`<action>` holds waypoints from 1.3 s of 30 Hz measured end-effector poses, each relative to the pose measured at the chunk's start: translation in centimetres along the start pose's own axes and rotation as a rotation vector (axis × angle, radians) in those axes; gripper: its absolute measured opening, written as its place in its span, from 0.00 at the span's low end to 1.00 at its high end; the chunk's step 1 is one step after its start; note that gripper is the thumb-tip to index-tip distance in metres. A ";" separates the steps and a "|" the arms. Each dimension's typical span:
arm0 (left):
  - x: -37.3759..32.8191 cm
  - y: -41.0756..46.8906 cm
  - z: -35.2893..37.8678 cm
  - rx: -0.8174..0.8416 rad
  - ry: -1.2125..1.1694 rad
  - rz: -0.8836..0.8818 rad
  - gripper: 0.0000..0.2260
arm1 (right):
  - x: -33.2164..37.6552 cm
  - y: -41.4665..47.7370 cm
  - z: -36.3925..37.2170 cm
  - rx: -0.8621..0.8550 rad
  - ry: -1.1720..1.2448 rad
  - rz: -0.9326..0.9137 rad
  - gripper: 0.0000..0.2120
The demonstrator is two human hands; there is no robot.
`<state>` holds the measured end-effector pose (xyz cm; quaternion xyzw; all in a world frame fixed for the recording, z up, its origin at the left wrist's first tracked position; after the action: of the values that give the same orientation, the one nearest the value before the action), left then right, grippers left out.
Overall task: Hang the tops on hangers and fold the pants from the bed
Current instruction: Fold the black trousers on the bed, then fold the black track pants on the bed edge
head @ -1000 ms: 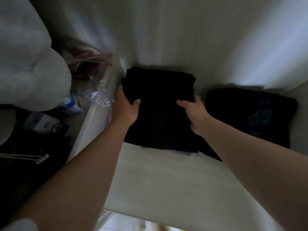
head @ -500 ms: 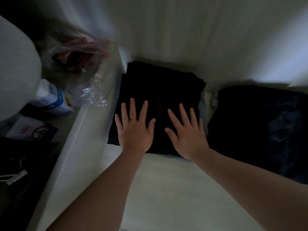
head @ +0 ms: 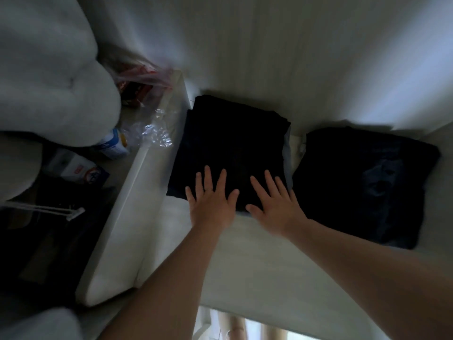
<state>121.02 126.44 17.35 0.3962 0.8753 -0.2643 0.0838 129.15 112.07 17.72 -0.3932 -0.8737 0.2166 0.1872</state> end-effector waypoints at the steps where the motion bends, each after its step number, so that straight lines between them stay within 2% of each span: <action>1: -0.1 -1.8 1.0 0.031 -0.035 -0.003 0.30 | 0.0 -1.5 0.7 0.015 0.002 0.005 0.34; 4: 0.2 -7.0 4.1 0.160 -0.095 -0.020 0.31 | 0.4 -5.3 2.4 0.104 0.008 0.002 0.34; 7: 1.4 -11.5 6.6 0.313 -0.042 -0.076 0.30 | 0.6 -9.0 3.2 0.153 -0.052 -0.019 0.33; 17: 0.4 -21.5 4.0 0.261 -0.058 -0.095 0.32 | 1.6 -21.4 2.1 0.015 -0.056 -0.089 0.31; 22: -0.9 -26.8 0.5 0.114 -0.070 -0.135 0.32 | 1.9 -27.2 1.3 -0.098 0.029 -0.132 0.30; 26: -2.0 -33.0 -0.6 -0.022 -0.170 -0.177 0.32 | 1.1 -32.6 1.6 -0.140 0.140 -0.172 0.30; 31: -3.7 -41.4 -0.5 -0.191 -0.327 -0.134 0.29 | 0.5 -38.7 2.0 -0.192 0.193 -0.282 0.29; 36: -5.0 -50.0 -1.5 -0.362 -0.464 -0.050 0.26 | 1.9 -44.3 1.7 -0.230 0.297 -0.471 0.30; 39: -4.4 -55.7 -2.8 -0.552 -0.506 -0.031 0.22 | 4.5 -47.9 2.1 -0.200 0.404 -0.664 0.28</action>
<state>83.05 94.60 43.42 0.2675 0.8710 -0.1091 0.3973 96.27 86.39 41.82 -0.1405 -0.9156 -0.0236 0.3760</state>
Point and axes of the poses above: each hand's wrist, its own y-axis towards the middle knuckle, its own z-axis out of the palm, x = y × z, the point moved 9 cm from there along y, towards the middle knuckle, and after that the axes turned 5 degrees about -y, right-handed, at the moved point
